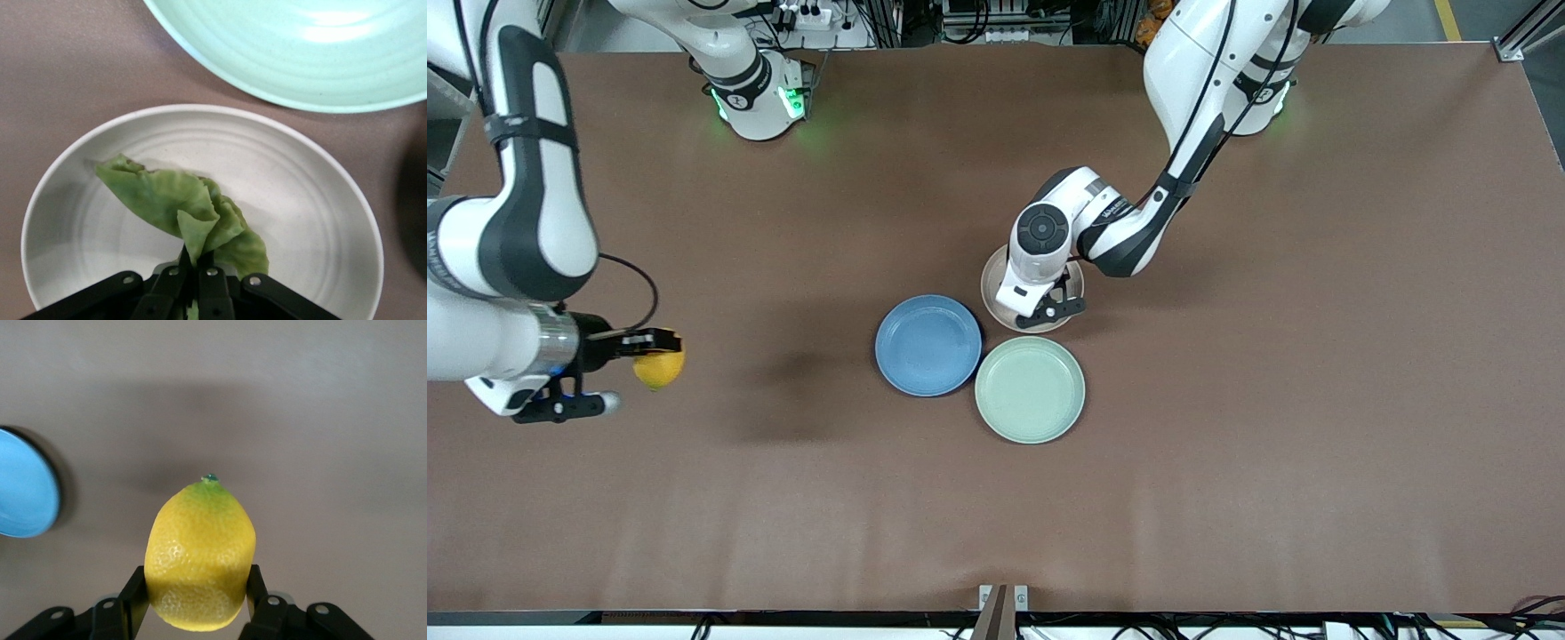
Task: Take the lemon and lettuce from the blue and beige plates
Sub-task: 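Lift the lemon off the blue plate and carry it aside with the right gripper, then lift the lettuce with the left gripper while the right gripper lowers the lemon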
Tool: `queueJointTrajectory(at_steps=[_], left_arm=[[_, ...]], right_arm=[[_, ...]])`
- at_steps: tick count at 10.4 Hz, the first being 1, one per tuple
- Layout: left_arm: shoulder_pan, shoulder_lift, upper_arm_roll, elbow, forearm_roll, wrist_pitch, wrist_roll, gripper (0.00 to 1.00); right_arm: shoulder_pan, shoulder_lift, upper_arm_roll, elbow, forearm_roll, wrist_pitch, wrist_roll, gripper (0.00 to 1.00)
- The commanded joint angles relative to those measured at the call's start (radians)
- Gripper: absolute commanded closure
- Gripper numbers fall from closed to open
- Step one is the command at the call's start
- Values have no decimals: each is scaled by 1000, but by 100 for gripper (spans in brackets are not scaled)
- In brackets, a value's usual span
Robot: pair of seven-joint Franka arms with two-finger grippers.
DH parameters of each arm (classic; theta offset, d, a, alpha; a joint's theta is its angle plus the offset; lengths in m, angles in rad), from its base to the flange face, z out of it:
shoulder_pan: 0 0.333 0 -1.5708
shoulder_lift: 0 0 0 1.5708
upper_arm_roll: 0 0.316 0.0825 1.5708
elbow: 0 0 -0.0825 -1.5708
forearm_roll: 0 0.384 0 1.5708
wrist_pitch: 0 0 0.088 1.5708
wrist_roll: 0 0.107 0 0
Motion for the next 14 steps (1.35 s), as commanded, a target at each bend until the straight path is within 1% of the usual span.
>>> queueJointTrajectory(at_steps=[1, 2, 3, 4, 5, 6, 7, 9, 10, 11, 12, 13, 14], left_arm=[[-8, 4, 4, 36, 29, -12, -52, 100], [-12, 10, 3, 59, 29, -12, -97, 100], [-27, 14, 3, 68, 29, -12, -119, 100], [-28, 11, 3, 70, 29, -12, -121, 100], [-26, -4, 4, 70, 29, -18, -122, 100], [-15, -39, 6, 72, 29, -53, -119, 100], [-9, -70, 6, 96, 31, -105, -115, 100], [24, -108, 6, 214, 33, -259, -110, 100], [52, -131, 6, 255, 34, -324, -81, 100], [92, -163, 6, 263, 33, -355, -2, 100], [153, -200, 3, 263, 31, -390, 84, 100], [201, -228, 0, 265, 22, -424, 167, 100], [236, -251, 3, 263, 20, -437, 253, 100]], right_arm=[[0, -31, -35, -117, 40, 83, -87, 100], [-1, -28, -56, -176, 42, 155, -139, 100], [-7, -17, -61, -227, 43, 212, -185, 100], [-31, 10, -66, -256, 46, 256, -214, 100], [-31, 27, -66, -272, 46, 277, -242, 100], [-28, 47, -67, -280, 46, 286, -245, 100], [-27, 79, -67, -284, 46, 295, -246, 100], [-27, 107, -66, -284, 46, 309, -246, 100], [-27, 122, -66, -284, 48, 323, -246, 100], [-25, 127, -66, -284, 48, 317, -245, 84], [-25, 127, -66, -283, 48, 315, -242, 36], [-25, 121, -66, -280, 48, 302, -236, 0], [-24, 109, -66, -243, 49, 241, -236, 0]])
